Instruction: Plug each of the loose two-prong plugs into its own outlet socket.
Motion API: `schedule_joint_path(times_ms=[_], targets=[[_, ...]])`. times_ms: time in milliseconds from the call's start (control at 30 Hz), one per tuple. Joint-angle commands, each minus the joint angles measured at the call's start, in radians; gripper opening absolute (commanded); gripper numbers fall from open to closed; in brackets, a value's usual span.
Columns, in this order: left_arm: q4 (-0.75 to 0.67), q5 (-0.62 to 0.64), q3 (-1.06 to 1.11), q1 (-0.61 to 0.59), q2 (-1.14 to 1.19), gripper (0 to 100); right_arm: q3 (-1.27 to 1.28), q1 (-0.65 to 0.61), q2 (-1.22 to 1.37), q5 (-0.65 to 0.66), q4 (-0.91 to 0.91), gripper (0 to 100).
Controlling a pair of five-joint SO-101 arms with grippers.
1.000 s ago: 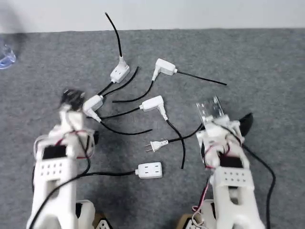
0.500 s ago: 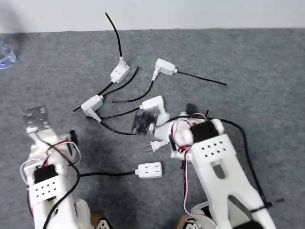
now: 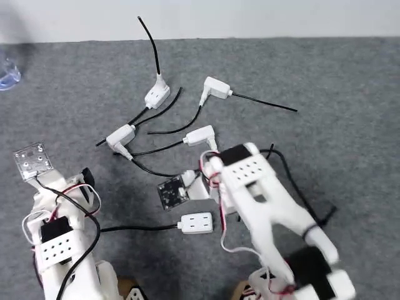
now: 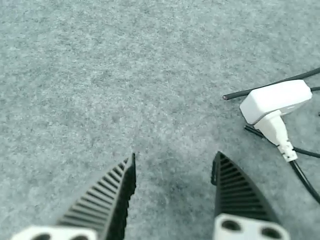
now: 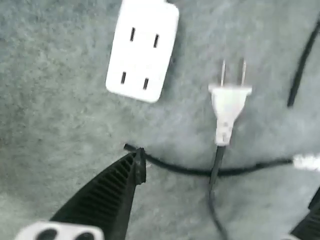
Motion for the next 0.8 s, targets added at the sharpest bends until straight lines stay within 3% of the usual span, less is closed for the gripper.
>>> schedule_joint_path(times_ms=[0, 167, 367, 633, 767], targets=[[-0.028, 0.014, -0.005, 0.006, -0.018, 23, -0.143, -0.012, 0.128, 0.015, -0.051, 48.1], [-0.028, -0.002, -0.004, 0.037, -0.014, 23, -0.287, -0.004, 0.335, 0.014, -0.044, 48.1], [-0.04, -0.008, -0.002, 0.038, -0.009, 23, -0.358, -0.01, 0.401, 0.014, 0.002, 46.5], [-0.041, -0.035, 0.007, 0.078, -0.011, 23, -0.353, -0.01, 0.407, 0.014, 0.01, 19.0], [-0.041, -0.044, 0.008, 0.1, -0.011, 23, -0.325, -0.012, 0.409, 0.014, 0.002, 15.4]])
